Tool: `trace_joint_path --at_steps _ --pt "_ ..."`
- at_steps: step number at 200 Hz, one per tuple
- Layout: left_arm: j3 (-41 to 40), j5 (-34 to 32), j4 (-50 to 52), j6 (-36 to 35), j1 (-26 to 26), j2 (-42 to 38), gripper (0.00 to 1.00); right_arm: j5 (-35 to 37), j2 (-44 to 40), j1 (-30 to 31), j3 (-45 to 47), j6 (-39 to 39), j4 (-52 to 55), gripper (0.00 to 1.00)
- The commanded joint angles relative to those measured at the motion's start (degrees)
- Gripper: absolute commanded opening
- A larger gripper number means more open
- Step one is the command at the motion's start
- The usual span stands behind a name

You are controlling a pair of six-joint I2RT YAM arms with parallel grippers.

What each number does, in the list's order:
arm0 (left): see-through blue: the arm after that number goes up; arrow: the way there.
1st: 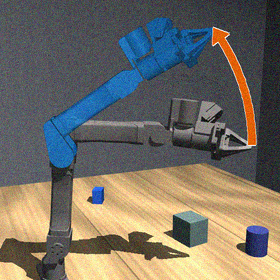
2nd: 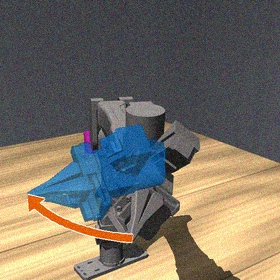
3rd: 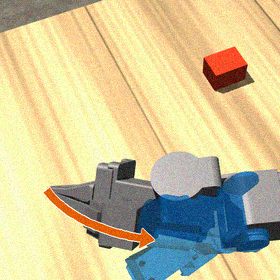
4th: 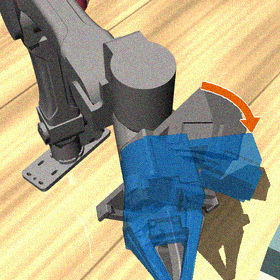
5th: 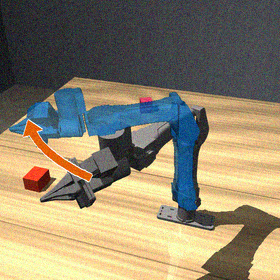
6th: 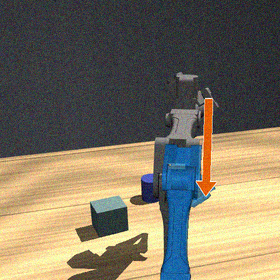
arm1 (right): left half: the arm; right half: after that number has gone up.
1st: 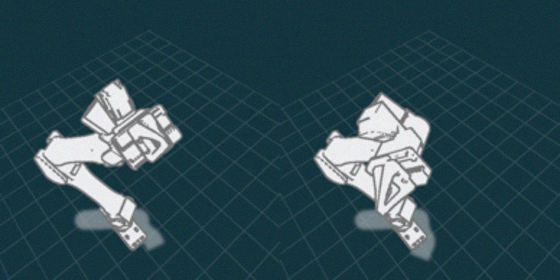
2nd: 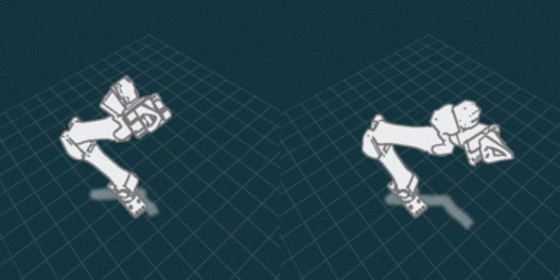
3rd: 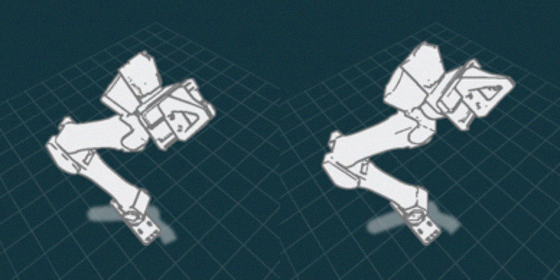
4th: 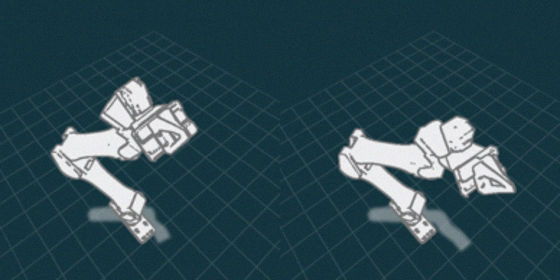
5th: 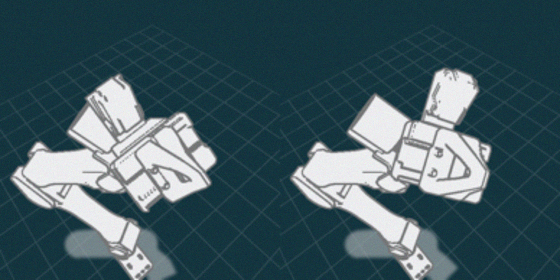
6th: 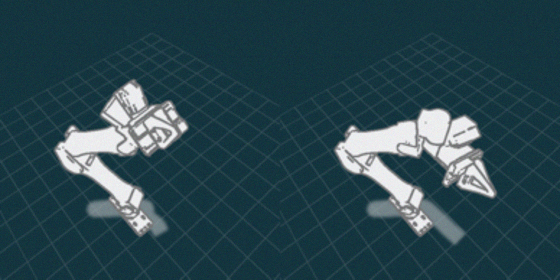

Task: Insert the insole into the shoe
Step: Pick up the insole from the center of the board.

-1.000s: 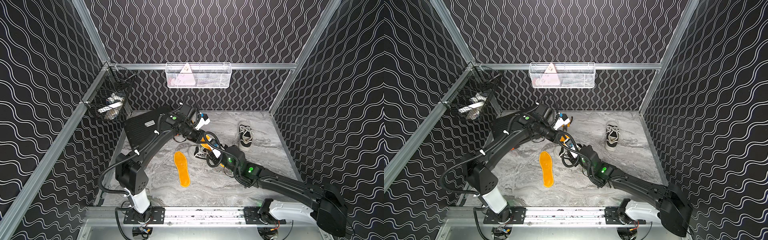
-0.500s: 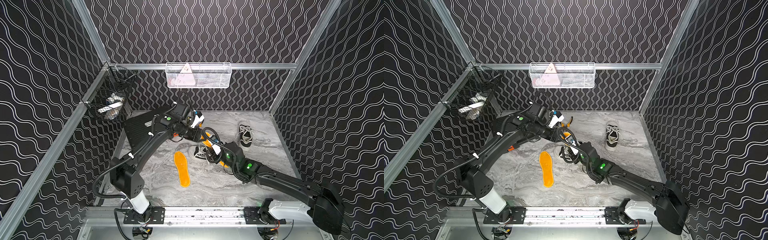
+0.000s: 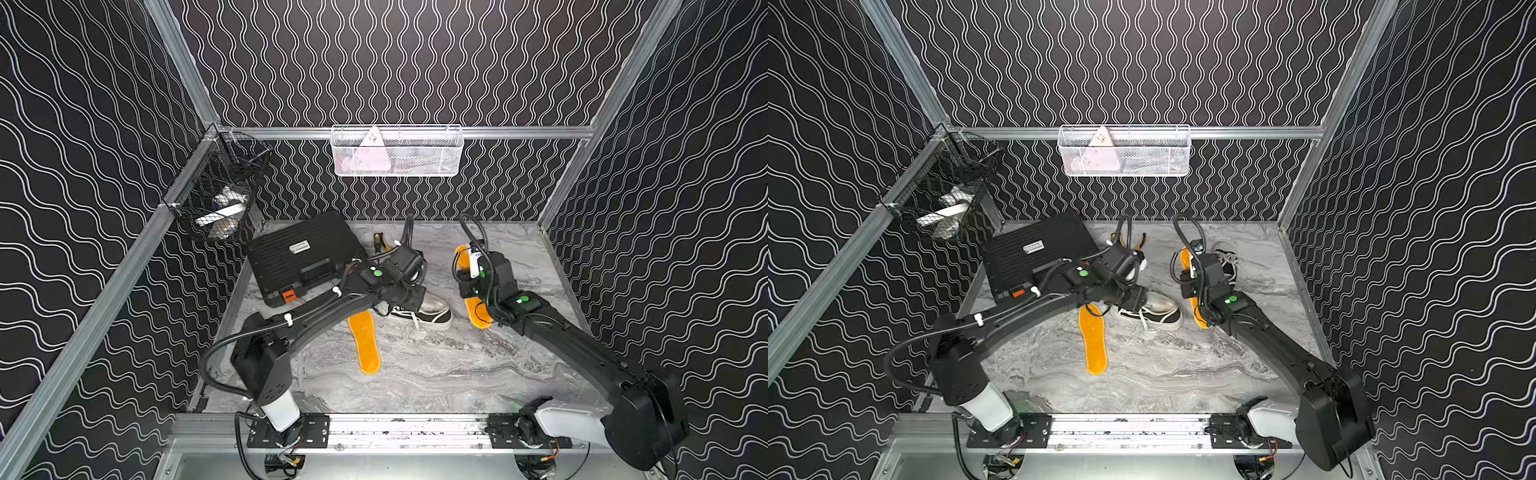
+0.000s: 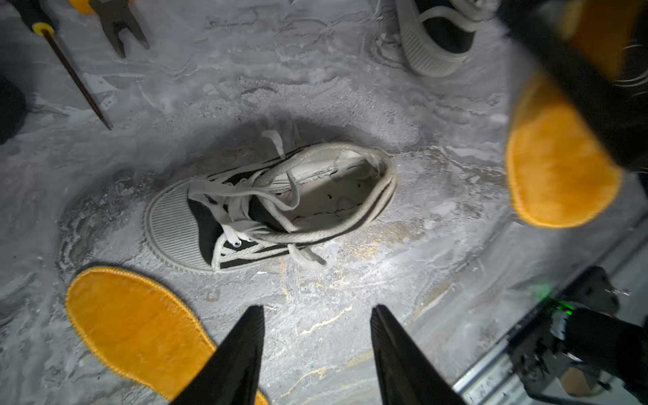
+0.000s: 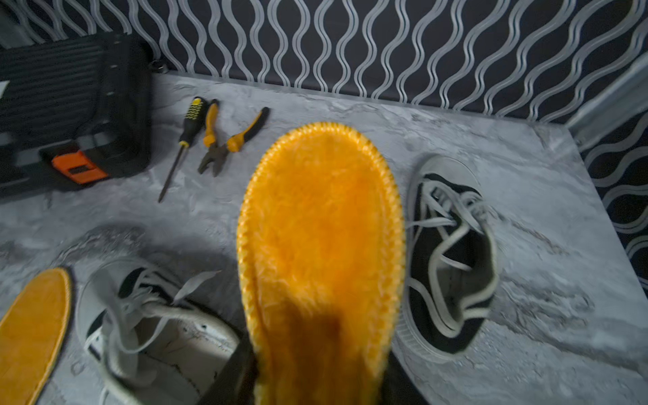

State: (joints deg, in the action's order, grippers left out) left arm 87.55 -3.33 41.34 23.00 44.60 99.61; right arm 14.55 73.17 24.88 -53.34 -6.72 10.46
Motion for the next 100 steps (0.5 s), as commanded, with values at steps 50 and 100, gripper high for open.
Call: trace_joint_path --at_steps 50,100 --pt "3.3 -9.9 1.4 6.5 1.5 8.8 0.6 -7.2 1.8 -2.7 -0.7 -6.2 3.5 0.42" --pt "5.6 -11.0 1.7 7.8 0.6 13.2 0.58 -7.8 1.1 -2.7 0.8 -7.0 3.9 0.42"
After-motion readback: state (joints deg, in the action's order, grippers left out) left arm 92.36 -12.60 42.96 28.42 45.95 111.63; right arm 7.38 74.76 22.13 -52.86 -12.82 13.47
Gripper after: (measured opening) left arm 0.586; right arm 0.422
